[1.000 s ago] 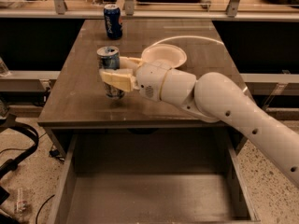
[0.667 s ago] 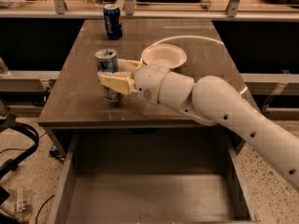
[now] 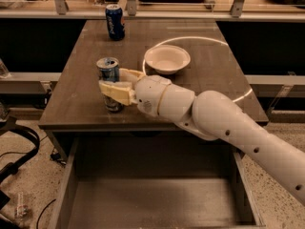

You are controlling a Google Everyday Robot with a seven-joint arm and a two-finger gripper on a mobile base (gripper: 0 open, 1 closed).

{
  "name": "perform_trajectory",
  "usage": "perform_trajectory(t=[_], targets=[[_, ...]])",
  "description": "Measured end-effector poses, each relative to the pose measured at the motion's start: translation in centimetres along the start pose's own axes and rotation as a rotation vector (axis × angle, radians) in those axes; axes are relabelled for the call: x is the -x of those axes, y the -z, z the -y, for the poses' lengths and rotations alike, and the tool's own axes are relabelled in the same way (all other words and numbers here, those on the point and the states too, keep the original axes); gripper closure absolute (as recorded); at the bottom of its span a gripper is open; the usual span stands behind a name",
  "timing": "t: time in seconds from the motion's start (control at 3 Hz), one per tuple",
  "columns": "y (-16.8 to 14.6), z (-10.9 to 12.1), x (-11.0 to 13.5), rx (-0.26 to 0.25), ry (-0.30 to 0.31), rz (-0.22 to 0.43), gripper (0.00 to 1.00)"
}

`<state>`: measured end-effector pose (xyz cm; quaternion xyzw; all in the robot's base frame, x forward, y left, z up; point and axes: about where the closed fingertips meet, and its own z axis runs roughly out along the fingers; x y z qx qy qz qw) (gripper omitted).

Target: Place redbull can upright

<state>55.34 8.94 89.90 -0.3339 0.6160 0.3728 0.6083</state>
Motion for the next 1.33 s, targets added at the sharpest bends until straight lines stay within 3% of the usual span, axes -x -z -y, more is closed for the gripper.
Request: perform_trajectory(t=[0.33,1.33], targets=[[-0.13,-0.16,0.03,0.003,0.001,0.000,0.82],[-0.46,-0.58,0.12,0.012,0.004,-0.001,0.12]])
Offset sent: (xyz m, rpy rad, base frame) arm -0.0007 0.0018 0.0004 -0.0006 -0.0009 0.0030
